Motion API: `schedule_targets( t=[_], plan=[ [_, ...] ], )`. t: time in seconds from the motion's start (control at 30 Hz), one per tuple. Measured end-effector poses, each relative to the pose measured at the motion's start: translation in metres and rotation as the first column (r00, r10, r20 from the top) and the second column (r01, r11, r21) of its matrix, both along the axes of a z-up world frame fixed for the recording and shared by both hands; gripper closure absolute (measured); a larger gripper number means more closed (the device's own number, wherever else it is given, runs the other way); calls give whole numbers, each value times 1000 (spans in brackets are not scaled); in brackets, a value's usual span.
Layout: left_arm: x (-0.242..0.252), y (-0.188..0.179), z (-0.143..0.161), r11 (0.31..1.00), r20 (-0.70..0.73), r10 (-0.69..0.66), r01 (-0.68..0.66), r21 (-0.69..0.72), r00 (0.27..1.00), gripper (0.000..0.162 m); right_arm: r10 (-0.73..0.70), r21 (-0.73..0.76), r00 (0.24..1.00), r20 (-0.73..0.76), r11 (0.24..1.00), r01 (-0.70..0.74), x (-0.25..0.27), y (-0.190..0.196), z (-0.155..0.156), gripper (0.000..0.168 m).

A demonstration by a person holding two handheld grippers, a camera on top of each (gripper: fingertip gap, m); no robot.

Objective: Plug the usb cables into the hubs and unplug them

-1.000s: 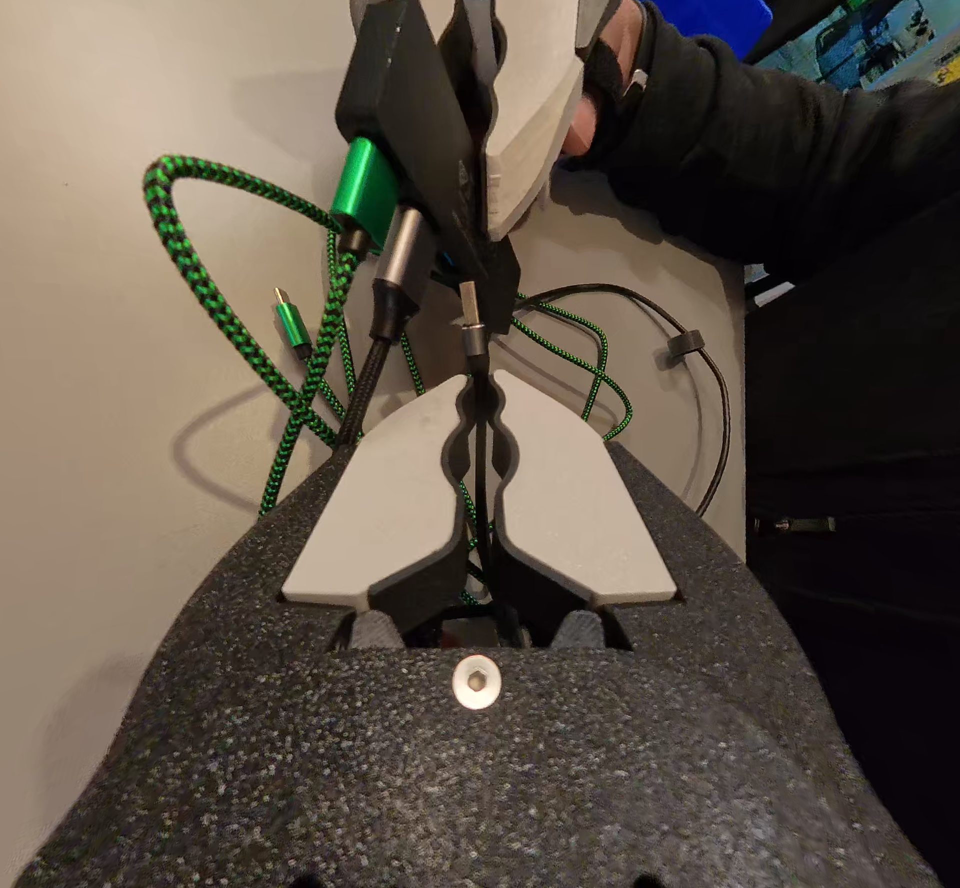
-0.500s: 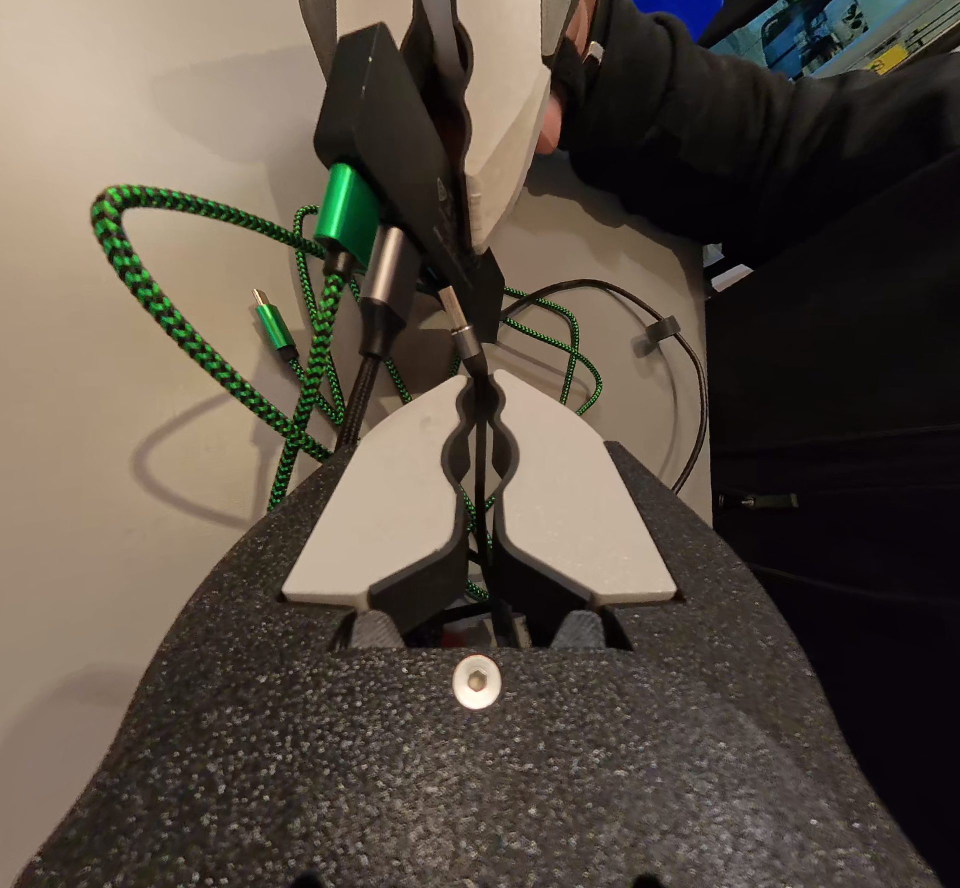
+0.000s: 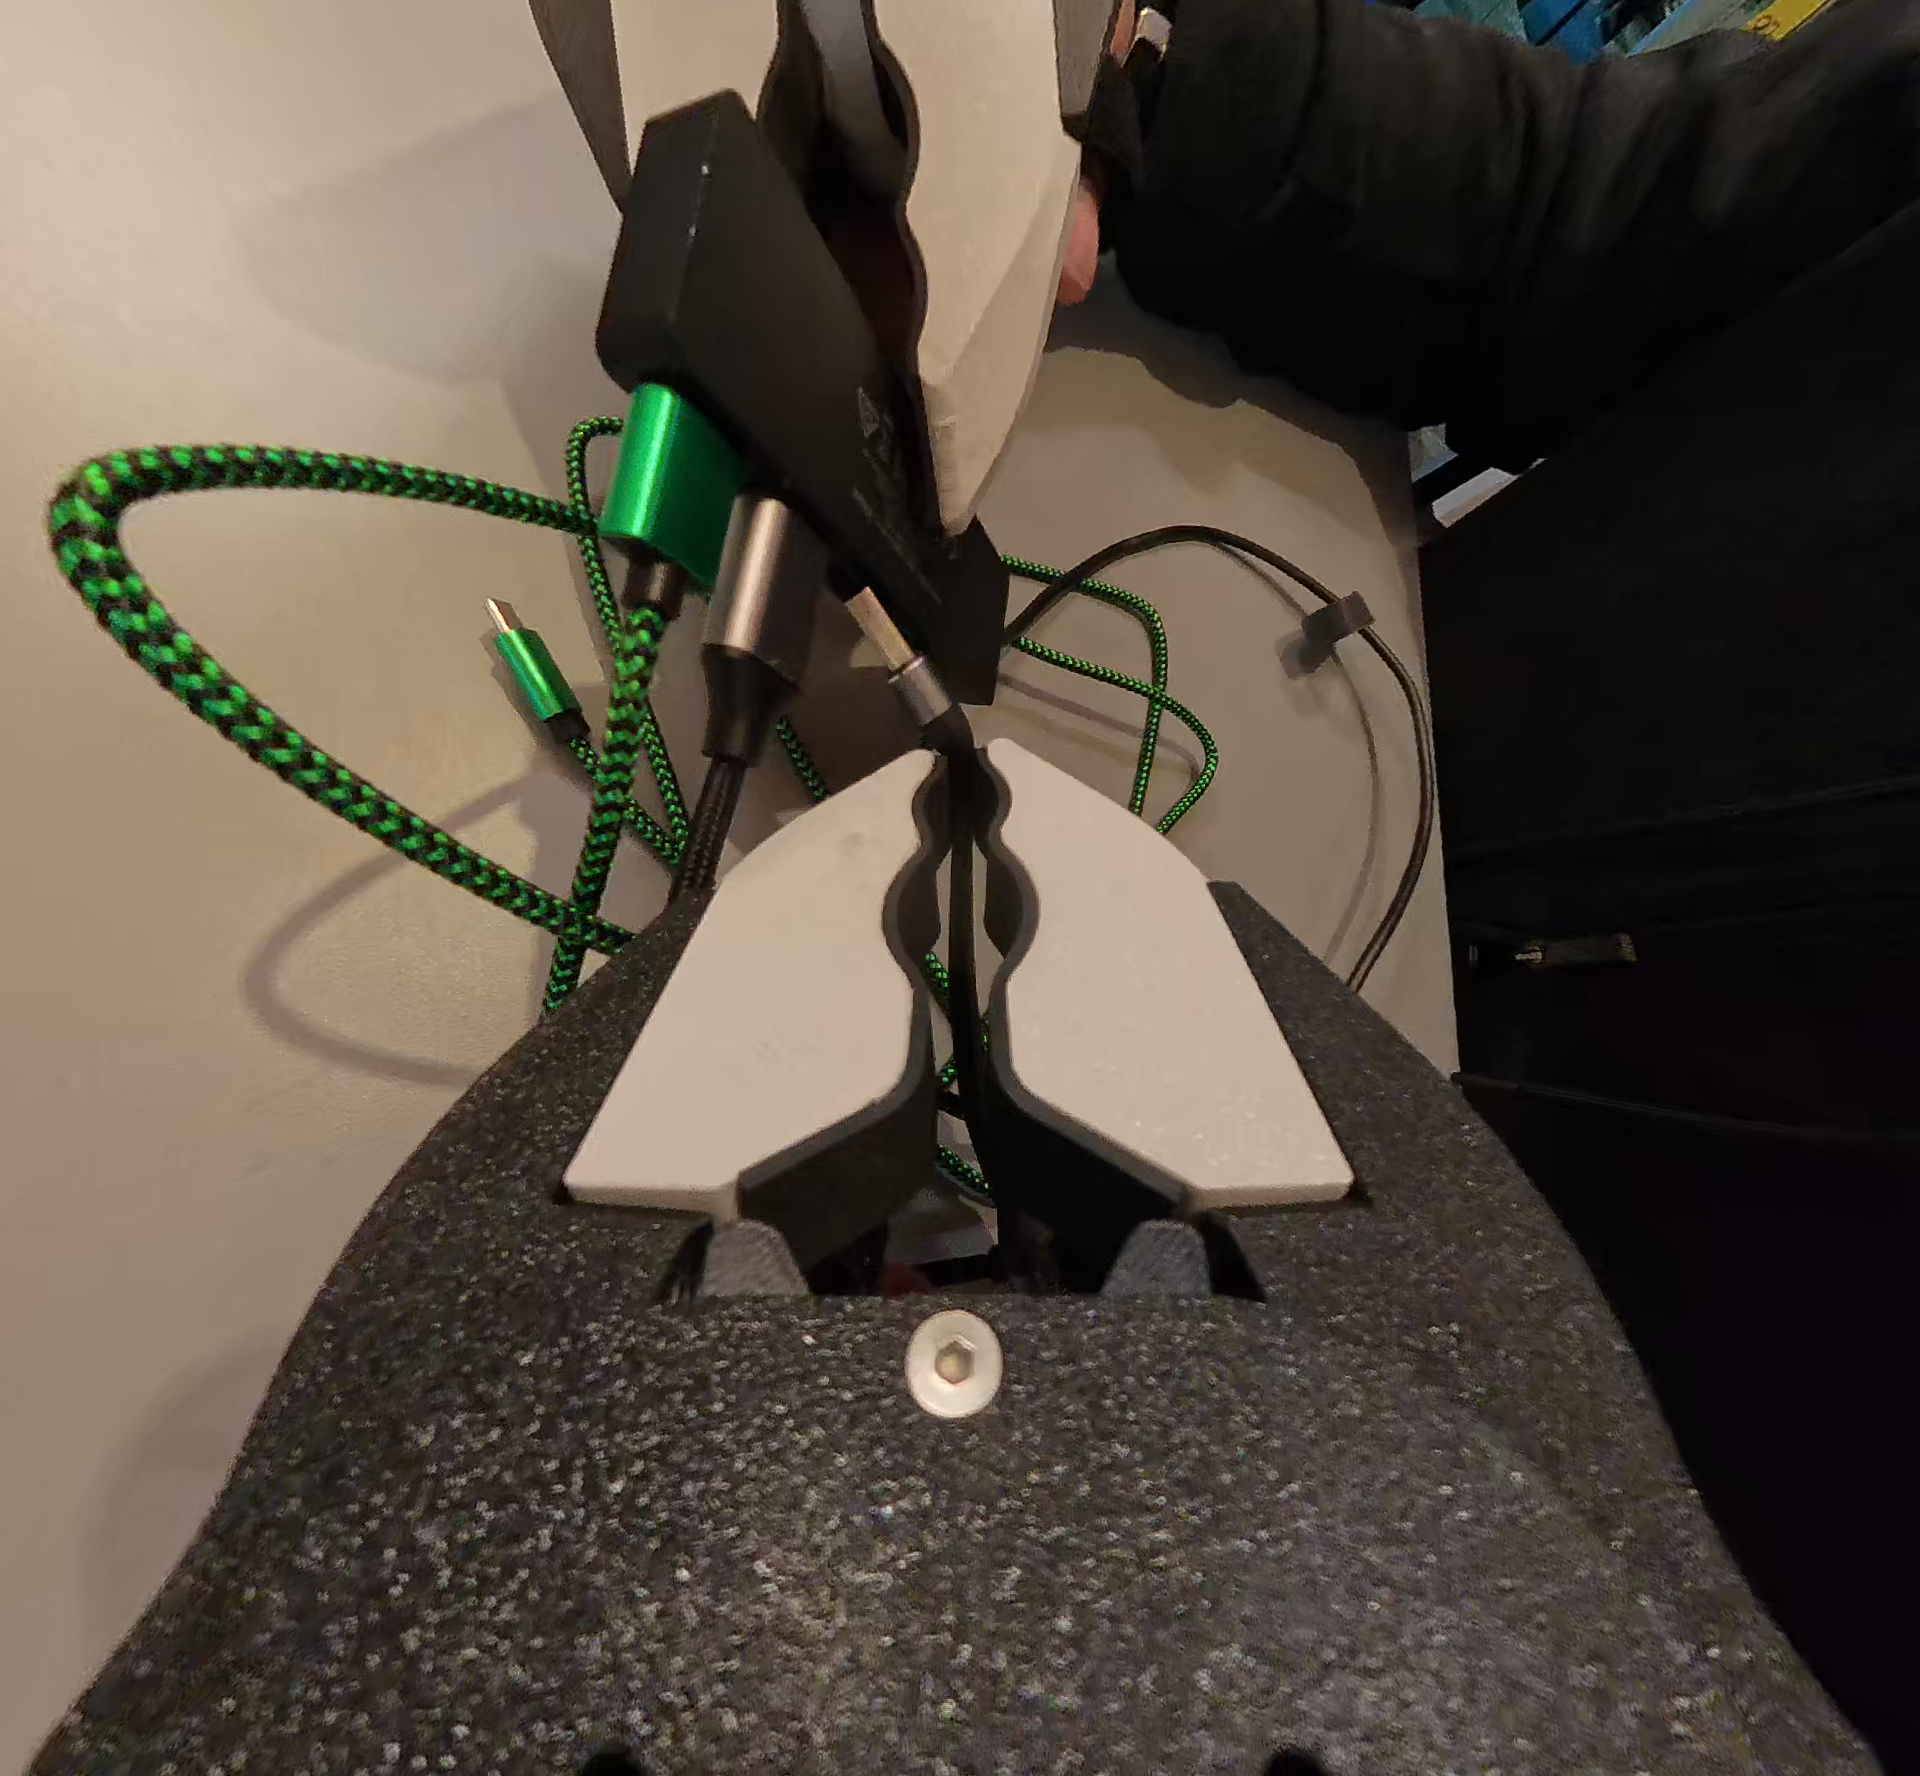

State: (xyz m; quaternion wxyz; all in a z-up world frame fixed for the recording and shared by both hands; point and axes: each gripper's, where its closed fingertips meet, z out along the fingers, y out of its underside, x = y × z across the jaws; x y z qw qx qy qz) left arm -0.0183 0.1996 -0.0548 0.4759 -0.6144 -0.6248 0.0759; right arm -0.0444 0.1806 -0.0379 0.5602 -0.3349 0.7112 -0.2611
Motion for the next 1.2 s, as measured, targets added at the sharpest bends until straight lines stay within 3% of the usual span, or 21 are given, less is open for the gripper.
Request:
schedule_targets(
  t=[0.3, 0.47, 0.6, 0.73, 1.2],
  plan=[
    [-1, -16, -8, 986, 40, 91, -84, -147, 995, 160, -7, 3, 1000, -14, 1000, 7, -3, -3, -2, 155],
    [-3, -12, 0, 994, 3, 104, -104, -30, 995, 159, 7, -17, 1000, -19, 1000, -7, -4, -1, -2, 154],
    [2, 4, 2, 992, 0, 22, -21, 122, 1000, 160, 67, -45, 997, -32, 997, -68, -1, 6, -3, 154],
    [2, 12, -2, 991, 10, -21, 19, 132, 1000, 159, 98, -31, 994, -37, 995, -99, 0, 9, -5, 154],
    [-4, -7, -6, 997, -13, 61, -61, 38, 998, 160, 85, 3, 996, -23, 996, -85, -5, 6, -5, 153]
  ],
)
